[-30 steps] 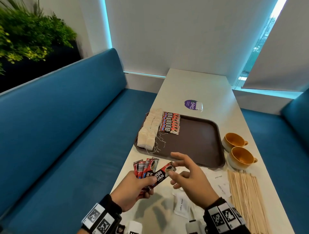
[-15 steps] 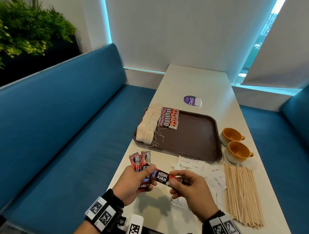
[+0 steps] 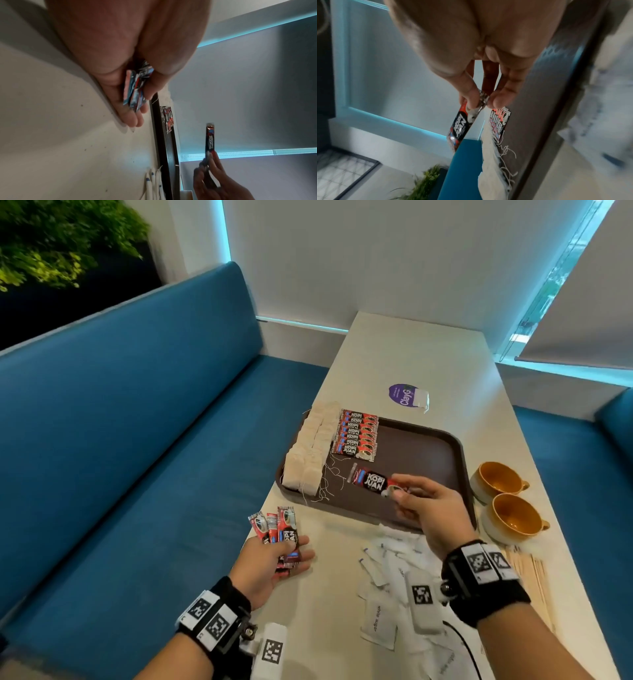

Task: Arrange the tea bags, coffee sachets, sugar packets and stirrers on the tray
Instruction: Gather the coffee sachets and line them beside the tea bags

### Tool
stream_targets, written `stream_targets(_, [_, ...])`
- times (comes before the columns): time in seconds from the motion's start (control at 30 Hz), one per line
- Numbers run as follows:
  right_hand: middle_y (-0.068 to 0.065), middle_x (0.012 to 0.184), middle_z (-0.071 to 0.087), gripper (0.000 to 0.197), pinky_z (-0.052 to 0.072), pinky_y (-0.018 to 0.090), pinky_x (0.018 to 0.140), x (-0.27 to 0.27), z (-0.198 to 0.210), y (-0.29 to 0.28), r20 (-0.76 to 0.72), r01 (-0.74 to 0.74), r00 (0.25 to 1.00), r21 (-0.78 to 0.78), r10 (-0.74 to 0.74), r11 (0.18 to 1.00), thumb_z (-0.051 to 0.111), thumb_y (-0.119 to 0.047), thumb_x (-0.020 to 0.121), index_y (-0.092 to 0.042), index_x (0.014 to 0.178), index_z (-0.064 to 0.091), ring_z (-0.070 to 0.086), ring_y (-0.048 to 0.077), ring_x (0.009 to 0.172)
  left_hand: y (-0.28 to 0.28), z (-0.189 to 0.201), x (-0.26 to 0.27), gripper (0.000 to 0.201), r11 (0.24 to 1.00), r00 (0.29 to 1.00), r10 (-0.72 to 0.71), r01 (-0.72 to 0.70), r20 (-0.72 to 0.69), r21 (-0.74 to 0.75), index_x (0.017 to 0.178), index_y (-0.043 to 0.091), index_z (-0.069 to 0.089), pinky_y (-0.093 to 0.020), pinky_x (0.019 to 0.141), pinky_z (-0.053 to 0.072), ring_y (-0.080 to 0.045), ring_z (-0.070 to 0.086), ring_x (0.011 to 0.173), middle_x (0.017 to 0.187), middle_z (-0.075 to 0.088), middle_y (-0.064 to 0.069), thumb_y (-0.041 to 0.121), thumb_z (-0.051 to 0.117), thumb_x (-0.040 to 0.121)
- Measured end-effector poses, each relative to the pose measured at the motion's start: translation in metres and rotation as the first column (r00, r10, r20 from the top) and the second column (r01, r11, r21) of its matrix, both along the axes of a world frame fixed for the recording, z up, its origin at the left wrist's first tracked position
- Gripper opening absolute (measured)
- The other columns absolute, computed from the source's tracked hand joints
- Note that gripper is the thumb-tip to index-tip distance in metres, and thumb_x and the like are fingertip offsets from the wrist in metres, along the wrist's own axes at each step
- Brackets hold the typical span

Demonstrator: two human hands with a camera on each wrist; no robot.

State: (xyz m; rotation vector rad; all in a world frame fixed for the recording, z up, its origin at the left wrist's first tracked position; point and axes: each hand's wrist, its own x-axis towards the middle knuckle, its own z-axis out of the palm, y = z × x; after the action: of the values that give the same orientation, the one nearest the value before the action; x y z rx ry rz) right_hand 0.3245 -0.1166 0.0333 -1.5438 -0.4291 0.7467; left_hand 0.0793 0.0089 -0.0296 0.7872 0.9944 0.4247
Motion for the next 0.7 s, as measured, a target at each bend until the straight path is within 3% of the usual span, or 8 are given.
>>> stream_targets(0.13, [0.014,0.094,0.076,0.023,0.058,0.028,0.068,0.033,-0.014,0.049,0.024,-0.002,1.000,-0.036,0.003,0.999,0.076,0.002,0.085,-0.014,0.100,0.079,0.065,0.020,0.074,0.003,-0.006,0.003,0.025,1.000,1.000,0.019,-0.019,0.001,-0.019,0.124,0.001,0.060,-0.047,0.082,0.063,-0.042,0.075,0.097,0.110,0.076,-0.018,-0.004,0.054,0.101])
stream_targets(0.37, [0.017,0.101,0.076,0.019,0.062,0.033,0.074,0.071,-0.045,0.105,0.088,-0.015,0.996,-0.218,0.035,0.976,0.079,0.000,0.084,-0.016,0.094,0.077,0.071,0.024,0.080,0.007,-0.011,0.000,0.029,0.999,1.000,-0.031,0.031,-0.001,-0.013,0.129,0.002,0.059,-0.046,0.082,0.063,-0.040,0.074,0.099,0.112,0.076,-0.017,-0.003,0.056,0.100])
stream_targets(0.53, [0.015,0.094,0.074,0.023,0.061,0.024,0.062,0.080,-0.053,0.126,0.124,-0.036,0.989,-0.283,0.074,0.958,0.078,0.000,0.085,-0.007,0.107,0.075,0.067,0.018,0.071,0.008,-0.012,-0.002,0.029,0.999,0.999,-0.047,0.047,-0.001,0.005,0.128,0.006,0.060,-0.052,0.091,0.058,-0.039,0.075,0.099,0.111,0.076,-0.016,-0.002,0.056,0.101])
stream_targets(0.7, [0.012,0.084,0.076,0.020,0.063,0.032,0.067,0.084,-0.055,0.139,0.203,-0.014,0.973,-0.419,0.109,0.908,0.088,-0.010,0.075,-0.017,0.091,0.078,0.069,0.019,0.069,0.010,-0.013,0.000,0.028,0.999,0.999,-0.042,0.042,0.002,-0.005,0.126,0.006,0.061,-0.053,0.091,0.058,-0.040,0.075,0.097,0.109,0.077,-0.016,-0.003,0.055,0.100])
